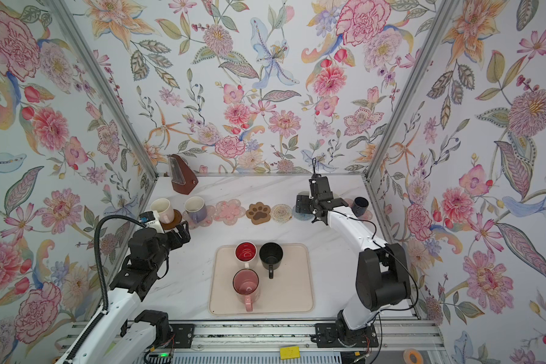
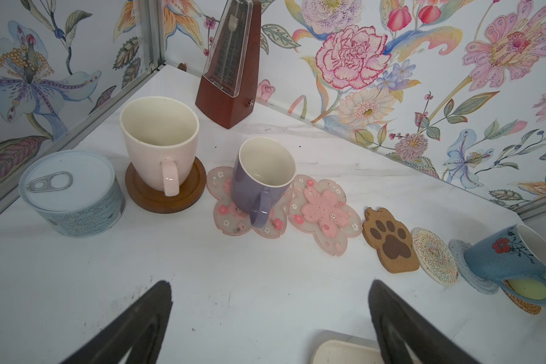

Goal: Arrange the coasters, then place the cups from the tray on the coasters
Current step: 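Lower the light blue mug onto the grey woven coaster and open the right gripper, then reach the left gripper over the tray toward the pink ghost-print mug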

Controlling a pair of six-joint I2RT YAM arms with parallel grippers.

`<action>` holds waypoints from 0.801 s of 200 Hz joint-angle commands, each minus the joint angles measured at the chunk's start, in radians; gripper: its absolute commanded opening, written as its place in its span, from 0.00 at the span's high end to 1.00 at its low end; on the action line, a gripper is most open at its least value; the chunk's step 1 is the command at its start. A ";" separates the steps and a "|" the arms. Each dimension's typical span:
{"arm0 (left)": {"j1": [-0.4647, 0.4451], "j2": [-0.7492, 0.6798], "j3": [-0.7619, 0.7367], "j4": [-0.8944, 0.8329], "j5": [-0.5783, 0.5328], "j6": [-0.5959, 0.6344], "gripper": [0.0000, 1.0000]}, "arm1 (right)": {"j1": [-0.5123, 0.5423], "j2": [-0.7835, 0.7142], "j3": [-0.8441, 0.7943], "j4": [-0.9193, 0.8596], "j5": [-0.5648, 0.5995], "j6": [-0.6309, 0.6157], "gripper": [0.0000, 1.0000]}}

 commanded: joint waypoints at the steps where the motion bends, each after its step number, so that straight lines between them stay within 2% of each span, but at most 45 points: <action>1: 0.009 0.008 0.006 -0.015 -0.002 -0.023 0.01 | -0.004 -0.116 -0.139 0.093 0.038 -0.006 0.04; 39: 0.007 0.020 -0.003 -0.013 0.001 -0.043 0.01 | -0.004 -0.238 -0.258 0.144 0.087 -0.014 0.01; 77: 0.008 0.048 0.009 -0.037 0.069 -0.081 0.01 | -0.006 -0.236 -0.249 0.141 0.119 -0.014 0.01; 105: -0.006 0.047 0.022 -0.099 0.144 -0.155 0.01 | -0.006 -0.217 -0.237 0.140 0.121 -0.004 0.01; 128: -0.104 0.038 0.016 -0.129 0.131 -0.227 0.01 | -0.005 -0.201 -0.233 0.140 0.128 0.000 0.01; 160: -0.353 0.057 0.055 -0.227 0.008 -0.337 0.02 | -0.006 -0.198 -0.232 0.139 0.131 0.001 0.01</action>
